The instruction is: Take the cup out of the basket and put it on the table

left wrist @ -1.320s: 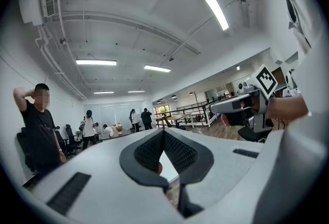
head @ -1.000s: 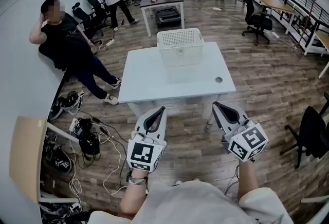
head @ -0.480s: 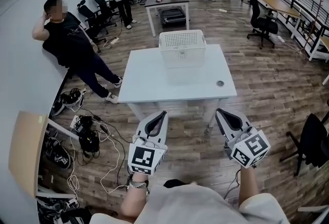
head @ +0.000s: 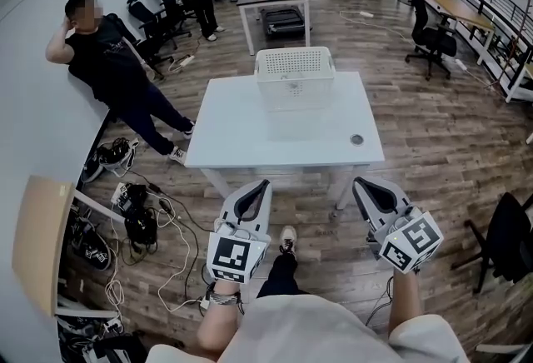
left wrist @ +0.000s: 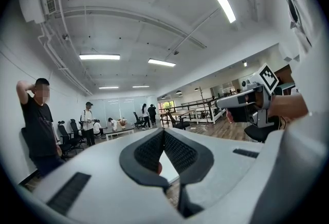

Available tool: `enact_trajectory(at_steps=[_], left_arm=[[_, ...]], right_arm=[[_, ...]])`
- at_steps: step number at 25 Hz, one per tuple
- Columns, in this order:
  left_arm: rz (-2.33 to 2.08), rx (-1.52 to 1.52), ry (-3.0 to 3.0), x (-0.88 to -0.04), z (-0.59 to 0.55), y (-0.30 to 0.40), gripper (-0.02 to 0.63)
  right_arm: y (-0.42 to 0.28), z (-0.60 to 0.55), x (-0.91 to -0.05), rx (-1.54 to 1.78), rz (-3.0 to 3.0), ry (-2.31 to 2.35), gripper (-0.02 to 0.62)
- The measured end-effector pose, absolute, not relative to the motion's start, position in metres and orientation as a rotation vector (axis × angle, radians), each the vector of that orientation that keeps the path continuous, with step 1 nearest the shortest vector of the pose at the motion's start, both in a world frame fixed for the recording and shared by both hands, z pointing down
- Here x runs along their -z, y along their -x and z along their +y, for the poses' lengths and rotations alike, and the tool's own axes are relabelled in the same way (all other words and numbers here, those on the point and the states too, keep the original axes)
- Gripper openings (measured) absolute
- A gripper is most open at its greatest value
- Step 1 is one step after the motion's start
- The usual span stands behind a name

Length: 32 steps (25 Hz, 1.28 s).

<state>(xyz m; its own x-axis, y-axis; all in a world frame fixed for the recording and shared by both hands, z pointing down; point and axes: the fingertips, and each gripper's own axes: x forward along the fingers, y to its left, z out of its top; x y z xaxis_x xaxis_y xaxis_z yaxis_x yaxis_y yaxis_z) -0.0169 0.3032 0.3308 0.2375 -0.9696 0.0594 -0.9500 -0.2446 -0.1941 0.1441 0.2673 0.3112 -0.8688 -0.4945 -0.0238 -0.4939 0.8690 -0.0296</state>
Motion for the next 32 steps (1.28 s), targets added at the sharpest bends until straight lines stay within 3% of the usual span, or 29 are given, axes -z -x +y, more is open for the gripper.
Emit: enact_trajectory(at_steps=[32], left_arm=[[1.763, 0.285, 2.529, -0.355, -0.044, 0.172, -0.002]], right_arm=[[-0.001, -0.072, -0.312, 0.098, 2.964, 1.006, 0.017]])
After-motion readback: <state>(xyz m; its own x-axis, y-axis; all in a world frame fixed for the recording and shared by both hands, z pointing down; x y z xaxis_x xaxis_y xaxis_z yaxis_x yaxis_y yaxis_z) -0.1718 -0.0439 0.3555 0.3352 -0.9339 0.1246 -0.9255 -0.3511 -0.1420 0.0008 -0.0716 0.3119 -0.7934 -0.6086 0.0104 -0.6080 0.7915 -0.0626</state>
